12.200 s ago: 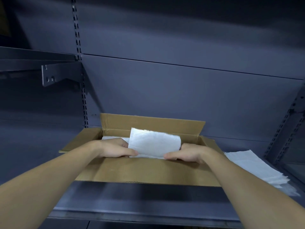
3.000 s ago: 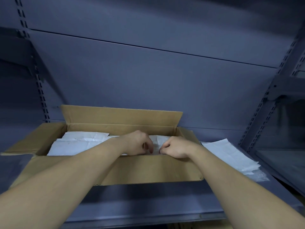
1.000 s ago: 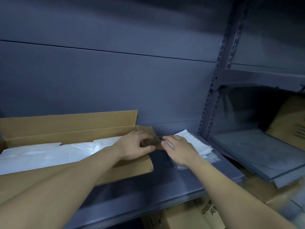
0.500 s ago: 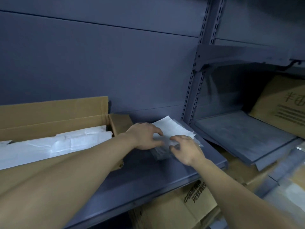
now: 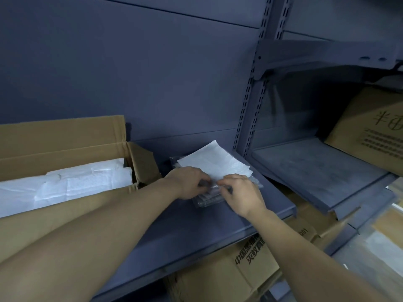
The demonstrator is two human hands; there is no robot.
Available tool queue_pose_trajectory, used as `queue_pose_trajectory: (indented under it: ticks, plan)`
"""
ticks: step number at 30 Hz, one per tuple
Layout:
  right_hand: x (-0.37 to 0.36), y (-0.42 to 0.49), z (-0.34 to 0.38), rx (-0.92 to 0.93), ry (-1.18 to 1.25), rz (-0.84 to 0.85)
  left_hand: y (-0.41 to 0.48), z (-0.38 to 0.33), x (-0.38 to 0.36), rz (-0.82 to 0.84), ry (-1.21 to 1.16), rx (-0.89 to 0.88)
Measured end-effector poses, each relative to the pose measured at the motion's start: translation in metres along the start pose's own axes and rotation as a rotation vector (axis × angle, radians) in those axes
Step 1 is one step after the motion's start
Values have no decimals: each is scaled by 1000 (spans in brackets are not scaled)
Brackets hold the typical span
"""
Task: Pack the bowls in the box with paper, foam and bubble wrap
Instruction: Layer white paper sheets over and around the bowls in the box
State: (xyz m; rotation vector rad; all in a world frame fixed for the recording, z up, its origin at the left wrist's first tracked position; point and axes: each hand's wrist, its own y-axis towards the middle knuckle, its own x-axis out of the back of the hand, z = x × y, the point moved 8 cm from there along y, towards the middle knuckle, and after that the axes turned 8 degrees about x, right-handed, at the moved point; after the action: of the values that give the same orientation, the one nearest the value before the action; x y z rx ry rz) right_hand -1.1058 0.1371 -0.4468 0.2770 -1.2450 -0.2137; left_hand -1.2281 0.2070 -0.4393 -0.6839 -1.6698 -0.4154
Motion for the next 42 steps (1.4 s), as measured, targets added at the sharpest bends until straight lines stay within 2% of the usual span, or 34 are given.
queue_pose_trajectory:
  ticks: [7,10,13,17,22,25,29,31,35,37,42]
  plan:
    - [16,0,12,47,12,-168,4,1,-1,-30,-149,-40]
    - [34,2,25,98,41,-289,4,4,17,-167,-220,-18]
    - [49,7,35,97,70,-340,-3,0,39,-287,-350,-61]
    - [59,12,41,66,102,-333,-13,-8,53,-327,-362,-94]
    - [59,7,28,-17,41,-253,-17,-11,52,-256,-365,-49]
    - [53,0,12,-99,-23,-187,-20,-6,58,-314,-409,-47]
    - [53,-7,-7,-194,-98,-201,-34,1,82,-468,-497,-78]
    - [57,-8,-11,-236,-5,-229,-46,4,98,-535,-533,-107]
    - [64,-2,7,-204,497,-293,-77,22,128,-609,-607,-112]
    - [70,3,25,-188,660,-336,-89,37,140,-621,-673,-86]
    - [87,14,64,-129,848,-413,-121,78,148,-567,-810,-14]
